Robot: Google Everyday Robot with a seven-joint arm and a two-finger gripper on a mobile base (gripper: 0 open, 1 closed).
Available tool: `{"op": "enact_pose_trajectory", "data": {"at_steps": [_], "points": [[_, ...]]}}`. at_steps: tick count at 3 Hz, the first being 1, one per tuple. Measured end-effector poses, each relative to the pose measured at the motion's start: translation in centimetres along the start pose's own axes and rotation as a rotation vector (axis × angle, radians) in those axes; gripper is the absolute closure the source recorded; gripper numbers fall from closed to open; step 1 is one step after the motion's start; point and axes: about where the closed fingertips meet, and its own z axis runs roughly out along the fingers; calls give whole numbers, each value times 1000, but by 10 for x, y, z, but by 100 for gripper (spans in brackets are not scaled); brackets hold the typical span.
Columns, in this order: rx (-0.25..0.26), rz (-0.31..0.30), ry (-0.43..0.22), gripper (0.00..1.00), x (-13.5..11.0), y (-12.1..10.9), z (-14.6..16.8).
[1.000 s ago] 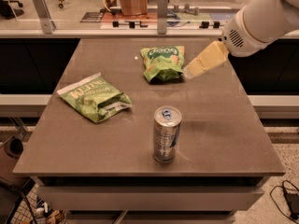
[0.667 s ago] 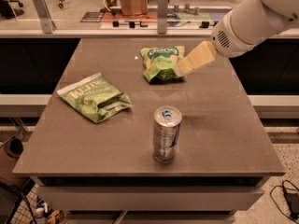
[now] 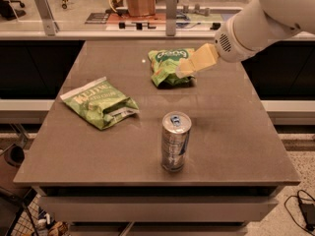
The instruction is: Pick green rice chip bag
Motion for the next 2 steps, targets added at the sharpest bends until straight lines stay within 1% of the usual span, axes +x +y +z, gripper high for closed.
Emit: {"op": "enact_pose_trajectory", "data": {"at_steps": [1, 2], "points": [[-34, -15, 25, 0, -2, 17, 29], [-61, -35, 55, 0, -4, 43, 62]]}}
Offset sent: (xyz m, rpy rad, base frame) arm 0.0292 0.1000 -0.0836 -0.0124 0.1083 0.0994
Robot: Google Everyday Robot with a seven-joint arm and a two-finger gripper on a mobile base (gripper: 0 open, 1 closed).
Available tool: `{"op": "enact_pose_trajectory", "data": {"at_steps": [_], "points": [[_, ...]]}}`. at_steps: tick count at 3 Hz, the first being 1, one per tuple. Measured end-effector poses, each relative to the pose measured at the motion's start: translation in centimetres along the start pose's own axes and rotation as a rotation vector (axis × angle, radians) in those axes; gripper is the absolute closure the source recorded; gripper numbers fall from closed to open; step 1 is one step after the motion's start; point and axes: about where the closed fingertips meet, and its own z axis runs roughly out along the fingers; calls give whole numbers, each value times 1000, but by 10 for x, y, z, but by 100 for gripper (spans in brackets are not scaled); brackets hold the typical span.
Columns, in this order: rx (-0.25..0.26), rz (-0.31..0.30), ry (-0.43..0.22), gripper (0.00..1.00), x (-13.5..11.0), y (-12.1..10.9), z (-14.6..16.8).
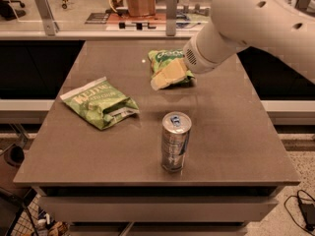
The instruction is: Pick green rice chip bag
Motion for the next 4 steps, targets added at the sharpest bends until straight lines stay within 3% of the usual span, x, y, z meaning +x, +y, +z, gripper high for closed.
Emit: {"op": "enact_pose_trajectory", "data": {"at_steps": [1, 2, 4], "points": [[-4, -1, 10, 0, -6, 17, 28], [-17, 25, -31, 0, -15, 24, 52], [43, 34, -202, 0, -57, 0, 78]]}}
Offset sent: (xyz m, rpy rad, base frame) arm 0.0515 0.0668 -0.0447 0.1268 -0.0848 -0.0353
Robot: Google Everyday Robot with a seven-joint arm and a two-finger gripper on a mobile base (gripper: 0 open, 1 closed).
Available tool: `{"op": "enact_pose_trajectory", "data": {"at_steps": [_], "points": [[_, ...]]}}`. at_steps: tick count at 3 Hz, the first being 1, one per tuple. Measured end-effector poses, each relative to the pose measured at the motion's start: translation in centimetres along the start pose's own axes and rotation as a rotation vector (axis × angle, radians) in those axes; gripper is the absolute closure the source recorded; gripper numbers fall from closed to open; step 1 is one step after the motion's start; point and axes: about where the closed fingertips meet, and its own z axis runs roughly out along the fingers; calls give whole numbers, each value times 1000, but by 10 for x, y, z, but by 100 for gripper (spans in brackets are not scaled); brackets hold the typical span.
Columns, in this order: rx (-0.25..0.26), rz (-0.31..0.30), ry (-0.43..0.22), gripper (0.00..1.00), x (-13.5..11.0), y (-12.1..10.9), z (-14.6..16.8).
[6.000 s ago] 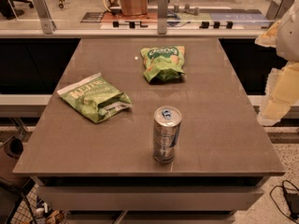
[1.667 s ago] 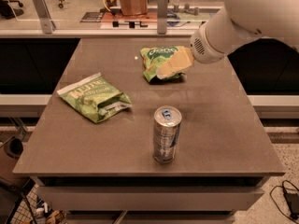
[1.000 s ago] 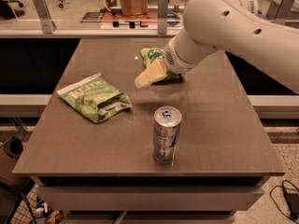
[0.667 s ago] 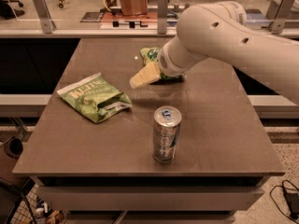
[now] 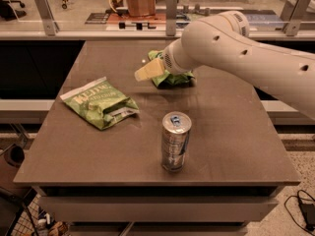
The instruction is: Pick green rice chip bag
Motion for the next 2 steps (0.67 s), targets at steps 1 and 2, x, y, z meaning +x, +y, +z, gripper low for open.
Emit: {"op": "enact_pose_trajectory", "data": {"at_steps": [1, 2], "points": [[47, -24, -36, 0, -11, -15, 13], [92, -22, -45, 0, -10, -36, 19]]}}
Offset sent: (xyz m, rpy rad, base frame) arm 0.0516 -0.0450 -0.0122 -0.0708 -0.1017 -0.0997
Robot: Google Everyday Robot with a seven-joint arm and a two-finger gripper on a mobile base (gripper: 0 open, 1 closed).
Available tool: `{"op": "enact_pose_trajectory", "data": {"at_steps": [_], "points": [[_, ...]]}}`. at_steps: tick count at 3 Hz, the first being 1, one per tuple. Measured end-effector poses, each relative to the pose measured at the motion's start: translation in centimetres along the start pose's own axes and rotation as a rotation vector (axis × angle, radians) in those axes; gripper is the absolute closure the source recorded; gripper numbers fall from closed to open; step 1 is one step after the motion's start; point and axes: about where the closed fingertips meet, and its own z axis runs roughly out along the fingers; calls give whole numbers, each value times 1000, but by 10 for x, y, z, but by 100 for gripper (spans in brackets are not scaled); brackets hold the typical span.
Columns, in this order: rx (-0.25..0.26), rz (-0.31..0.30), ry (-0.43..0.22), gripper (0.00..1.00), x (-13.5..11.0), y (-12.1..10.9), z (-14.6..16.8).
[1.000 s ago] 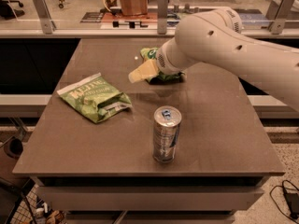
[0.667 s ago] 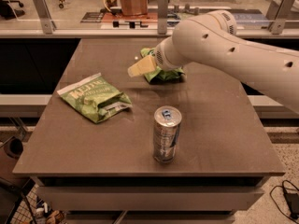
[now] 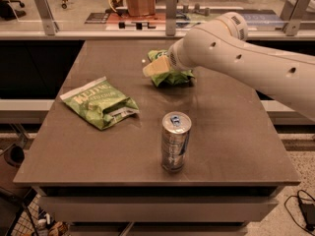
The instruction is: Pick green rice chip bag
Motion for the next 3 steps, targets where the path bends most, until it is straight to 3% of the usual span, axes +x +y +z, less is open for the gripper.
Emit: {"op": "enact_pose_trajectory", "data": {"at_steps": [2, 3], "points": [[57, 28, 31, 0, 25, -29, 10], [54, 31, 82, 17, 44, -33, 12]]}}
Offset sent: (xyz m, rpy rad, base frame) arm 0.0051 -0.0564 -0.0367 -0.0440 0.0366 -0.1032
